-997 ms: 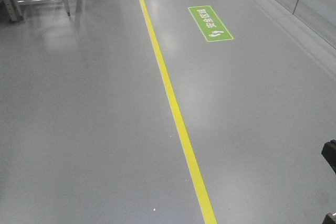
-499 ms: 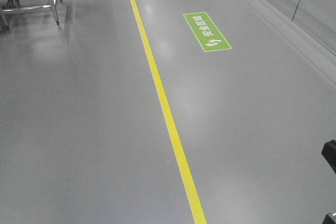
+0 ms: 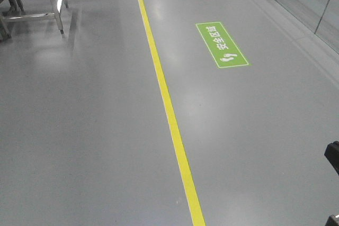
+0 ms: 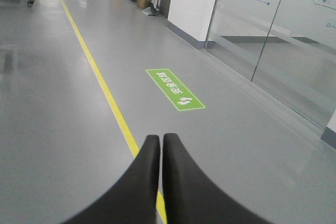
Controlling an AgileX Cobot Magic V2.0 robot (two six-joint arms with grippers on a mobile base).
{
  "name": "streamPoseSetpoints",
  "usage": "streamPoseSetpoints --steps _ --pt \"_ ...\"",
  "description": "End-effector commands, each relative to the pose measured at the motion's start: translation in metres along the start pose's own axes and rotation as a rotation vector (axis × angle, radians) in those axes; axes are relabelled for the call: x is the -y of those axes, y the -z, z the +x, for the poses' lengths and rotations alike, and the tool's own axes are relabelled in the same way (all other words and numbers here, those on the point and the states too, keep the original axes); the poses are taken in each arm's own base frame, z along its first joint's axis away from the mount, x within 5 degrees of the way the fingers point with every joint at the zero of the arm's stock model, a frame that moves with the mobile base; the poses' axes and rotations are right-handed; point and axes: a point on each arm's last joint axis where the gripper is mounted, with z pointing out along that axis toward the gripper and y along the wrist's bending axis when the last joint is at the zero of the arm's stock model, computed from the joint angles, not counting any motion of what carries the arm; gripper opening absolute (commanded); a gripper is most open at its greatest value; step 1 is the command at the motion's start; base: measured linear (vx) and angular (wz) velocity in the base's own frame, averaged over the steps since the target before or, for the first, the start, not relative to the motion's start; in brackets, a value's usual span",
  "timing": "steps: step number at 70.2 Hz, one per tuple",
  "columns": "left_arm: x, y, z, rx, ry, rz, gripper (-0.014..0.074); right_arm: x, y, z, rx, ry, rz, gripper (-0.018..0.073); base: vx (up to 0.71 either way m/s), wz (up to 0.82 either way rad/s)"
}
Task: Move and align brake pads A on conveyor
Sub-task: 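Drive along the yellow floor line past the green floor sign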
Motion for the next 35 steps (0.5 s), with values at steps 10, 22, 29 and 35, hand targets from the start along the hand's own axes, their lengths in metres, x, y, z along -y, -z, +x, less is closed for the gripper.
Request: streamPoseSetpoints --steps 10,22,29,35 --pt "0.0045 0.0010 -0.0132 0.073 -0.009 0.040 -0.0006 0.0016 0.0013 -0.0151 0.093 0.008 0.015 -0.0006 0.47 0.07" --pt "0.0045 0.0010 -0.0132 0.073 -0.009 0.040 -0.0006 0.0016 0.0013 -0.0151 0.093 0.008 0.015 -0.0006 0.48 0.07" --pt "0.0045 0.0010 -0.0132 0.073 -0.009 0.040 -0.0006 0.0016 0.0013 -0.0151 0.093 0.008 0.015 -0.0006 0.48 0.06" --pt "0.0045 0.0010 -0.0132 0.073 -0.009 0.040 -0.0006 0.0016 0.0013 -0.0151 0.093 0.008 0.015 -0.0006 0.49 0.06"
